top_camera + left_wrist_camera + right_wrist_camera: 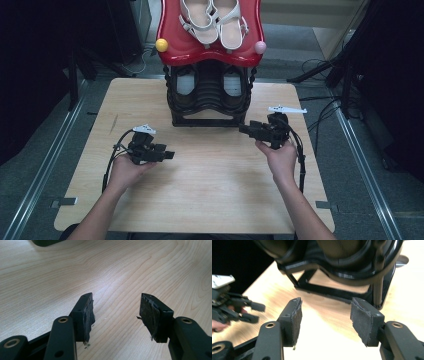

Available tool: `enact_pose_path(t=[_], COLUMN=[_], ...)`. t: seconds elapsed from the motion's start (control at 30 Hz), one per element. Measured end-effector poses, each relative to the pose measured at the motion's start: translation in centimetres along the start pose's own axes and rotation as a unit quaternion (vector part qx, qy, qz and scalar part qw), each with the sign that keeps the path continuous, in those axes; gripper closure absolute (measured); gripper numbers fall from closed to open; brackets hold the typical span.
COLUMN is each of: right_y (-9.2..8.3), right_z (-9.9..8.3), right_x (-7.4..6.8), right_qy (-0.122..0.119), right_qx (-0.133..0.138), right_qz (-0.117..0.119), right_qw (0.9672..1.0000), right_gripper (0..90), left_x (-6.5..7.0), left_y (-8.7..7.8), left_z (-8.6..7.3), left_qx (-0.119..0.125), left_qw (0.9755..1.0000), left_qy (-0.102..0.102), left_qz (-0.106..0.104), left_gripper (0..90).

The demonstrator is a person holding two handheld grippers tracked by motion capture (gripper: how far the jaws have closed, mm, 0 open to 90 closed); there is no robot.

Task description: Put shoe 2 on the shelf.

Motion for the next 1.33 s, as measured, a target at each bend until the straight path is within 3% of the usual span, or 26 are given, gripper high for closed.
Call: enact_pose_path(t=[0.47,0.63,1.0,1.13,1.33], right_y=[1.5,2.1,3.5,3.8,3.9], right_z=[-5.5,-6.1,-7.2,-7.5,-7.4], right_x=[-0.2,-0.2,-0.4,-0.4,-0.3], right_qy=[0.021,0.015,-0.004,-0.001,-0.011], right_qx=[-0.016,-0.016,-0.042,-0.051,-0.055], right_qz=[0.024,0.025,0.022,0.025,0.024], right_qw=[0.9993,0.9994,0.9989,0.9984,0.9981], right_gripper=[43.8,43.6,43.4,43.0,42.8], left_x=[0.4,0.5,0.5,0.7,0.7], left_y=[0.1,0.2,0.6,0.7,0.9], left_z=[0.1,0.1,0.0,-0.1,0.2], left_qx=[-0.002,-0.003,-0.009,-0.012,-0.002], left_qw=[0.9999,0.9999,0.9999,0.9998,1.0], left_qy=[0.01,0.014,0.01,0.012,-0.003], left_qz=[-0.003,-0.004,-0.005,-0.007,-0.005], left_gripper=[44.5,44.2,40.6,39.9,37.8])
Point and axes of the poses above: each handheld gripper's, and its own axes: y roughly forward along the jaws, z roughly out of its top, x roughly to its right, the point moved 7 cm from there along y, roughly forward along the jaws, and after that the axes turned 2 degrees about x, right-handed, at the moved point
